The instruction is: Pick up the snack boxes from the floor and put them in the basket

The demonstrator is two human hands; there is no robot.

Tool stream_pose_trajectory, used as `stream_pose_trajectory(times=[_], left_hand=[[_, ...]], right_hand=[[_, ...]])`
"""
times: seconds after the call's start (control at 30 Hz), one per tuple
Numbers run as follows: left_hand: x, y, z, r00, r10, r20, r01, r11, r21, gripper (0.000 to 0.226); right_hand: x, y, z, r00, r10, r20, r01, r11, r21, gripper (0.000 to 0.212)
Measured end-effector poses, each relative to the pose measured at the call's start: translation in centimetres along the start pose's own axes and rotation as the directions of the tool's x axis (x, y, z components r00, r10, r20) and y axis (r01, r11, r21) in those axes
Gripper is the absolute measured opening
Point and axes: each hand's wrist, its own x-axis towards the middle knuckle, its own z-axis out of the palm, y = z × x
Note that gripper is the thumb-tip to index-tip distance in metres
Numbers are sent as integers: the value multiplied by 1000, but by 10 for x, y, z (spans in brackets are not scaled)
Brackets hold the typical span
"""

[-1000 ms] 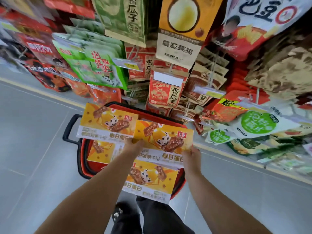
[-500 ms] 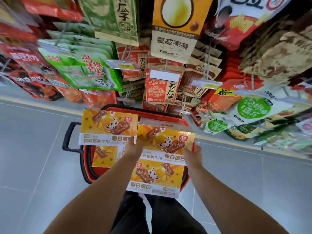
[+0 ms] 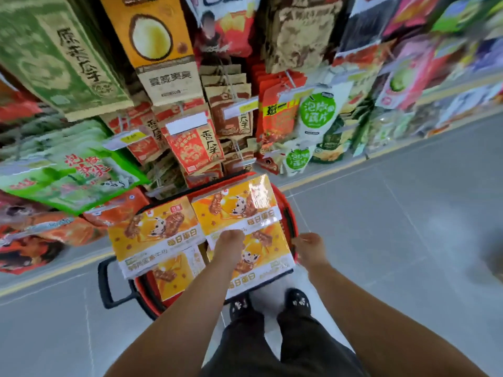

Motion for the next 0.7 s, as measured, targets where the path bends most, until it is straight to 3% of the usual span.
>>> stream_pose_trajectory(times=[0.1, 0.17, 0.3, 0.47, 0.7], left_hand=[[-27, 12, 39, 995, 57, 83, -65, 992, 104, 24], [-41, 21, 73, 983, 119, 137, -143, 973, 181, 23], [-58, 23, 166, 951, 163, 261, -235, 932, 276, 24], [-98, 7, 296, 917, 187, 353, -323, 867, 379, 18], [-173, -13, 461, 786, 105, 609, -434, 795, 423, 13]], right_hand=[[2, 26, -42, 993, 67, -99, -52, 987, 150, 9], [3, 44, -77, 984, 110, -142, -72, 966, 248, 19], [-8, 82, -163, 962, 169, -212, -56, 890, 453, 10], [-16, 136, -277, 924, 259, -282, -49, 811, 584, 9], [-22, 190, -421, 847, 318, -427, 69, 729, 681, 9]])
